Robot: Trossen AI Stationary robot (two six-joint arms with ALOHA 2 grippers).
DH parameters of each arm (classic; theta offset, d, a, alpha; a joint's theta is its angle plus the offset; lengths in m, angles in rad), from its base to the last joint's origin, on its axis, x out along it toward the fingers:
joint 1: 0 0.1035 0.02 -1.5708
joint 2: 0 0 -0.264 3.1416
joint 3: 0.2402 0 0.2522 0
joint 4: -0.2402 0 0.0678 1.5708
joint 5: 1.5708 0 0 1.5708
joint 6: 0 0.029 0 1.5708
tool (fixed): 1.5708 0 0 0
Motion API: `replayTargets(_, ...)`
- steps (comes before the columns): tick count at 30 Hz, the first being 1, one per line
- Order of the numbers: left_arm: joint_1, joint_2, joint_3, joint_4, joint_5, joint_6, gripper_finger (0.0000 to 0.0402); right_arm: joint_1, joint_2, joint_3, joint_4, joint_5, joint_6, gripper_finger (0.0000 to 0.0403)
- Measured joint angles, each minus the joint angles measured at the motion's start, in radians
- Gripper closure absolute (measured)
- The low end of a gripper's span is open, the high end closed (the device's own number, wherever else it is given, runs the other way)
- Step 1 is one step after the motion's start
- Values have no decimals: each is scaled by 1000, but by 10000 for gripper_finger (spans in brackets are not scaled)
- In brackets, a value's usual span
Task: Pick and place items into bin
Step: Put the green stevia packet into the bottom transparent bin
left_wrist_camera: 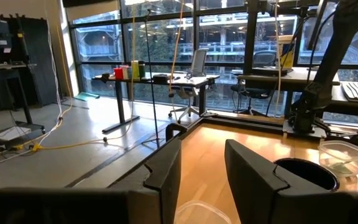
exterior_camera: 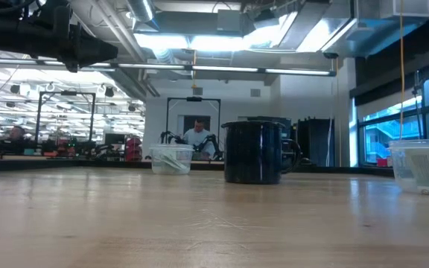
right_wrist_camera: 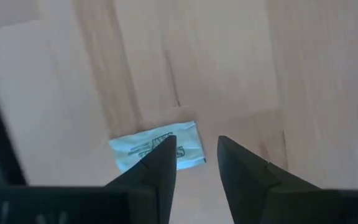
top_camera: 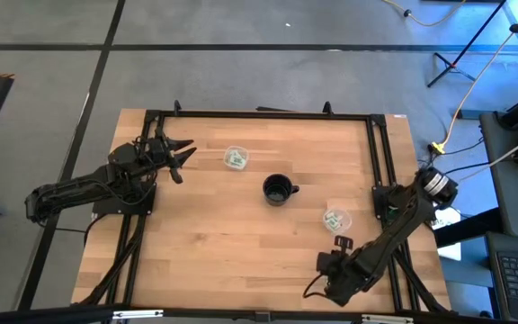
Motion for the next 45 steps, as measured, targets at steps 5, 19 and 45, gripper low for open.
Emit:
replayTargets(5,0,0,0,0,0,0,282,0,41,0,12,4,14,282)
replayTargets(19,0,0,0,0,0,0,285,0,105,-1,48,-26,6,283)
replayTargets(45,0,0,0,0,0,0,284,-1,116,-14,35,-43,20,399)
